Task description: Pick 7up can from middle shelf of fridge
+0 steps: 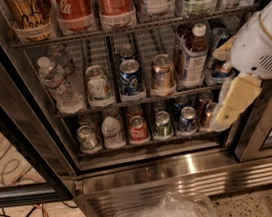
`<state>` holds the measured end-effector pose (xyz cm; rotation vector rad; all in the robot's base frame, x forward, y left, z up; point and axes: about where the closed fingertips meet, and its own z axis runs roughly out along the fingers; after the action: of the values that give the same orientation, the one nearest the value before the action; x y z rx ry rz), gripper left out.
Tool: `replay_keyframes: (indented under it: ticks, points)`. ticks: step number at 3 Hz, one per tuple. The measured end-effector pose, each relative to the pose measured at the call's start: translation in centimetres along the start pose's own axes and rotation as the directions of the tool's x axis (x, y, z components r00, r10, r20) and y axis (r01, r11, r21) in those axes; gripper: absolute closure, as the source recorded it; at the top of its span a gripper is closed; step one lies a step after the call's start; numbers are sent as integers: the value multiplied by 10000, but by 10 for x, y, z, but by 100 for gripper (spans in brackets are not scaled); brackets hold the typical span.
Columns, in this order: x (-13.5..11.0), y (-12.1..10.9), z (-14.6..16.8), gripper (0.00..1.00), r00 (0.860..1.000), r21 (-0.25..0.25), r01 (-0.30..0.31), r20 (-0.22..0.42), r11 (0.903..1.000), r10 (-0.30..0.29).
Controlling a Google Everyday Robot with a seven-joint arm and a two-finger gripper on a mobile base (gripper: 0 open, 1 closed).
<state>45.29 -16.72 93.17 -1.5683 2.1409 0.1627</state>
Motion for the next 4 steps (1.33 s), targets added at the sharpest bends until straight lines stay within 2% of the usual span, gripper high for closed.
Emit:
replay_keyframes:
  ticks: [1, 2, 3, 4]
  points:
    - [-23, 11, 40, 0, 9821, -233, -1181, 1447, 9927, 1202]
    - [-32, 2, 40, 0, 9749, 153, -1308, 1835, 9913, 1258]
    - [-32, 2, 40, 0, 9749, 153, -1307, 1836, 9913, 1257]
    - [-51, 23, 61, 0, 9705, -153, -1013, 2184, 9947, 1022]
